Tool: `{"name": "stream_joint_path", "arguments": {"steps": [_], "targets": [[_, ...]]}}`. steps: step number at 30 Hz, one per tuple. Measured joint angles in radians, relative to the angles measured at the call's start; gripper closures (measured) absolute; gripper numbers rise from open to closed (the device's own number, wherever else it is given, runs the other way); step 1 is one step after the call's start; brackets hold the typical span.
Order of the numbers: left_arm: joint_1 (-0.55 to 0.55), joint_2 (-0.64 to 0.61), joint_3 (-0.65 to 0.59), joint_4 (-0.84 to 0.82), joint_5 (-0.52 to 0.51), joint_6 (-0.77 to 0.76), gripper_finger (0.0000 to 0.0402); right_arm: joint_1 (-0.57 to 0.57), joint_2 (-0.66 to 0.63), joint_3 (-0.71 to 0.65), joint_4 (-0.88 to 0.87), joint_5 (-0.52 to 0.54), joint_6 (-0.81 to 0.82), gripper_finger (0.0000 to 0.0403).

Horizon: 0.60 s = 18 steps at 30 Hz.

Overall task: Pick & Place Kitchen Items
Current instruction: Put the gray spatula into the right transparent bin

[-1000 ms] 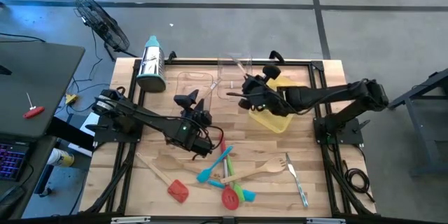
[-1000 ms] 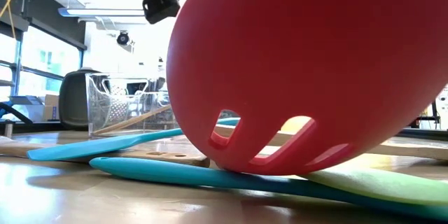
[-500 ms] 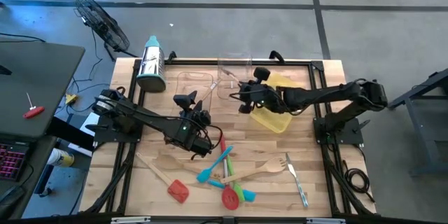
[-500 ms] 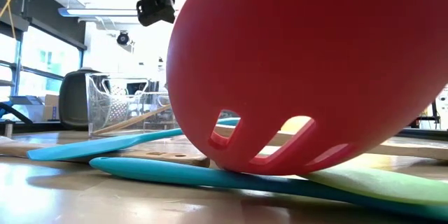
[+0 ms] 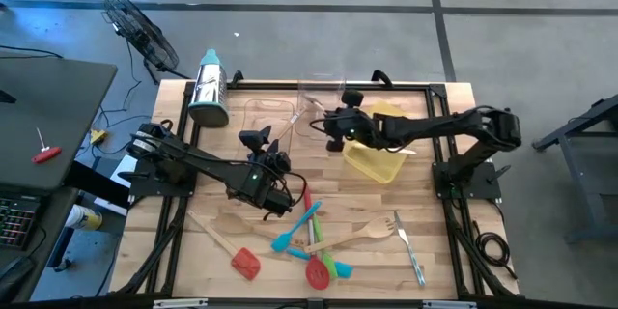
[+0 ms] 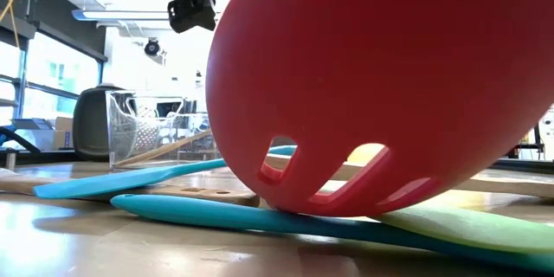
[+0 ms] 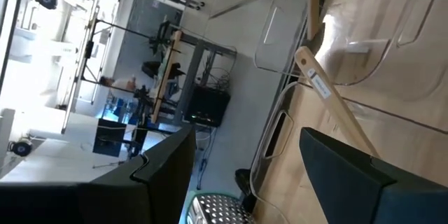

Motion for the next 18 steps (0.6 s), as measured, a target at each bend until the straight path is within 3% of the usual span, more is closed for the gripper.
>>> {"name": "stream_joint_path", "arguments": {"steps": [8, 13, 18], "targets": [[0.0, 0.0, 0.0, -0.009, 0.0, 0.0, 0.0151, 0.006, 0.041, 0.0, 0.018, 0.032, -0.039, 0.0395], [0.0, 0.0, 0.0, -0.009, -0.007, 0.0, 0.0151, 0.023, 0.041, 0.0, 0.052, 0.152, -0.11, 0.0395], [0.0, 0.0, 0.0, -0.009, -0.011, 0.0, 0.0151, 0.019, 0.041, 0.0, 0.044, 0.151, -0.119, 0.0395]]}}
